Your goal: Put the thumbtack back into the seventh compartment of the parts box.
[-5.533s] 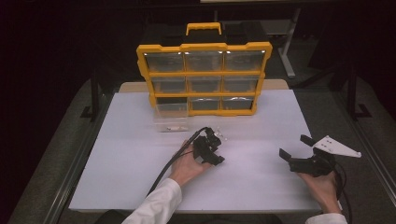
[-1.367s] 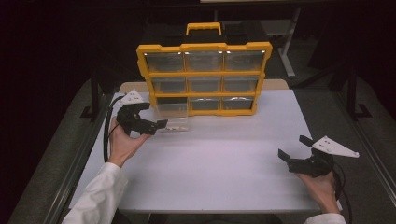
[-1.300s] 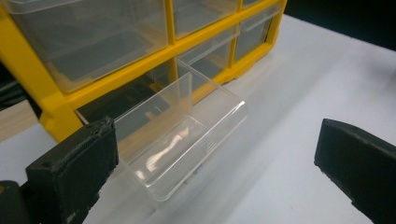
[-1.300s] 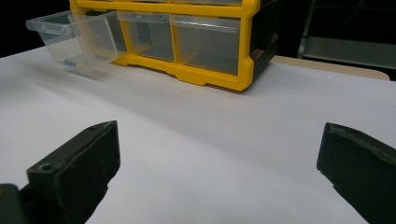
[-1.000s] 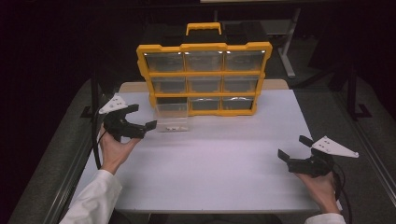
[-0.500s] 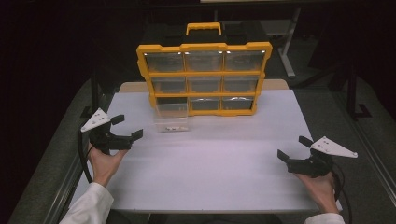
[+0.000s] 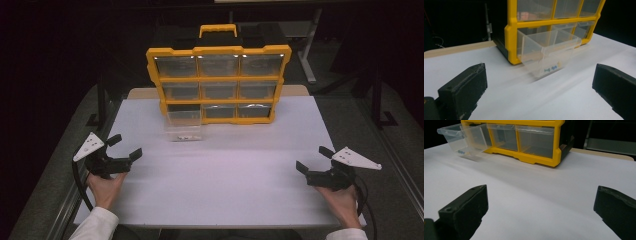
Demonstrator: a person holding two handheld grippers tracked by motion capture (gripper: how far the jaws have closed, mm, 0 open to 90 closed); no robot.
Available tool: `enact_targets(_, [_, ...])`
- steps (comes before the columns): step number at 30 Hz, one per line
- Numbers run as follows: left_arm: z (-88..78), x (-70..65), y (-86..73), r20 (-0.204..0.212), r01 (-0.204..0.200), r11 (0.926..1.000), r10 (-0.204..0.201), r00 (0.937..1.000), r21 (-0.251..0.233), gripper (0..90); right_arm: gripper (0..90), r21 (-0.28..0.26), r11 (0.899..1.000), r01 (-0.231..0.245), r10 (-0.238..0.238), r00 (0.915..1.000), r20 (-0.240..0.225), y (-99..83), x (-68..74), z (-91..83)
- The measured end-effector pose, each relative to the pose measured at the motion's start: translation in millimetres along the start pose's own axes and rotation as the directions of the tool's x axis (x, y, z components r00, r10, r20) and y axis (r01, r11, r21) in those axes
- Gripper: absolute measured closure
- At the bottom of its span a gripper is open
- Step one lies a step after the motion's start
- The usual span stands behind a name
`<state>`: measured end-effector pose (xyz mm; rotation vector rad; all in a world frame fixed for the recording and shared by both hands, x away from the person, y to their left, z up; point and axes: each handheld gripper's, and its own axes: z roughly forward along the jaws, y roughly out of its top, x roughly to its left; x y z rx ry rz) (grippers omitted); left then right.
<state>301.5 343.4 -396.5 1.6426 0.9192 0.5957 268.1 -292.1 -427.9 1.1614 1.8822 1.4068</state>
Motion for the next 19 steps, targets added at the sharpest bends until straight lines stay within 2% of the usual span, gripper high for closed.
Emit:
enact_targets(7, [-4.8,1.6,-10.8,-0.012,0.023,0.9996,-0.023,0.9997,-0.014,0.0,0.0,-0.009,1.000,0.000,0.000,1.0000,0.000,0.2,0.3,-0.5])
enact_targets(11, [-6.4,2.0,-16.0,-0.013,0.034,0.9994,-0.034,0.9994,-0.005,0.0,0.0,-0.012,1.000,0.001,-0.001,1.0000,-0.001,0.4,0.6,-0.7])
enact_targets(19, [-8.6,3.3,-17.1,-0.015,0.049,0.9986,-0.049,0.9987,-0.022,0.0,0.0,-0.013,1.000,0.001,-0.001,1.0000,0.000,0.5,0.3,-0.8])
